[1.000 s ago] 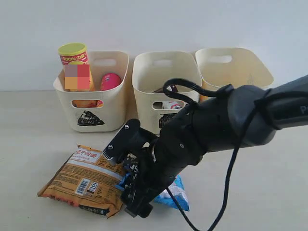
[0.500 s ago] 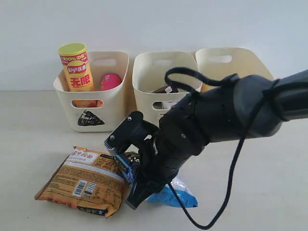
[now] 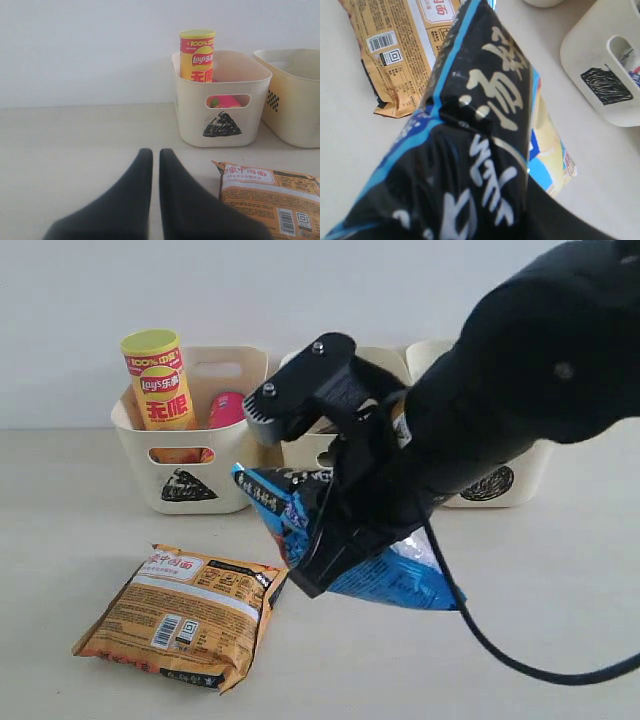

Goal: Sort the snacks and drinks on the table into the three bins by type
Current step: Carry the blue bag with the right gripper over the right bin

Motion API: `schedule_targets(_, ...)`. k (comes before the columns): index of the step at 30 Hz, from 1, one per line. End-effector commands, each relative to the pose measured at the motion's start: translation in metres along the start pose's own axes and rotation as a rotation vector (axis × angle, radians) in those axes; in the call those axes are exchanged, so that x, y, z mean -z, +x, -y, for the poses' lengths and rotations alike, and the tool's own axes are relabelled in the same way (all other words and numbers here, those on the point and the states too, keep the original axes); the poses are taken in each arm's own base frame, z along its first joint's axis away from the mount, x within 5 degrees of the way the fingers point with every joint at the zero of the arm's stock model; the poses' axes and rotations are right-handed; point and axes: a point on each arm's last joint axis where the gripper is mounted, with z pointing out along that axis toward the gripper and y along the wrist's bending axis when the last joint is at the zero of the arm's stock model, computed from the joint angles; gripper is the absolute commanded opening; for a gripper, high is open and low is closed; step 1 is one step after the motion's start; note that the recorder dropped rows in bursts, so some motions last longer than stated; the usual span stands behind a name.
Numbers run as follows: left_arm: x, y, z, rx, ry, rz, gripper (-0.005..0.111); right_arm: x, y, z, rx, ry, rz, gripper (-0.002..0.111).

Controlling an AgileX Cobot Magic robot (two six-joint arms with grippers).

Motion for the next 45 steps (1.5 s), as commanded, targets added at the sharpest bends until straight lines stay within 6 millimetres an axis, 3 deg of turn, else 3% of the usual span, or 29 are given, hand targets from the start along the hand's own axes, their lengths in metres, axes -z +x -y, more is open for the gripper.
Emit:
schedule_targets(1,0.000,0.001,0.000,0.001,-0.002,-0.003,0.004,0.035,0.001,0.018,-0.048,0.061,0.072,0.002)
schedule_targets(12,0.000,0.001,0.000,0.001,-0.002,-0.003,0.004,0.087,0.026,0.118,-0.350,0.350,0.233,0.002)
schedule_targets(16,0.000,0.001,0.000,0.001,-0.002,-0.003,0.004,0.107,0.019,0.155,-0.426,0.459,0.337,0.002)
schedule_targets(20,0.000,0.001,0.000,0.001,-0.002,-0.003,0.004,0.108,0.010,0.186,-0.471,0.515,0.396,0.002)
schedule_targets(29,0.000,0.001,0.000,0.001,-0.002,-0.003,0.004,0.048,-0.020,0.242,-0.467,0.532,0.401,0.002)
schedule_targets(32,0.000,0.001,0.000,0.001,-0.002,-0.003,0.004,0.020,-0.025,0.259,-0.434,0.548,0.379,0.002)
schedule_targets(36,0.000,0.001,0.000,0.001,-0.002,-0.003,0.004,-0.017,-0.020,0.281,-0.436,0.557,0.354,0.002)
schedule_targets(41,0.000,0.001,0.000,0.001,-0.002,-0.003,0.004,-0.055,0.000,0.306,-0.540,0.560,0.365,0.003)
schedule_targets(45,0.000,0.001,0.000,0.001,-0.002,-0.003,0.004,-0.082,0.015,0.313,-0.567,0.554,0.347,0.003)
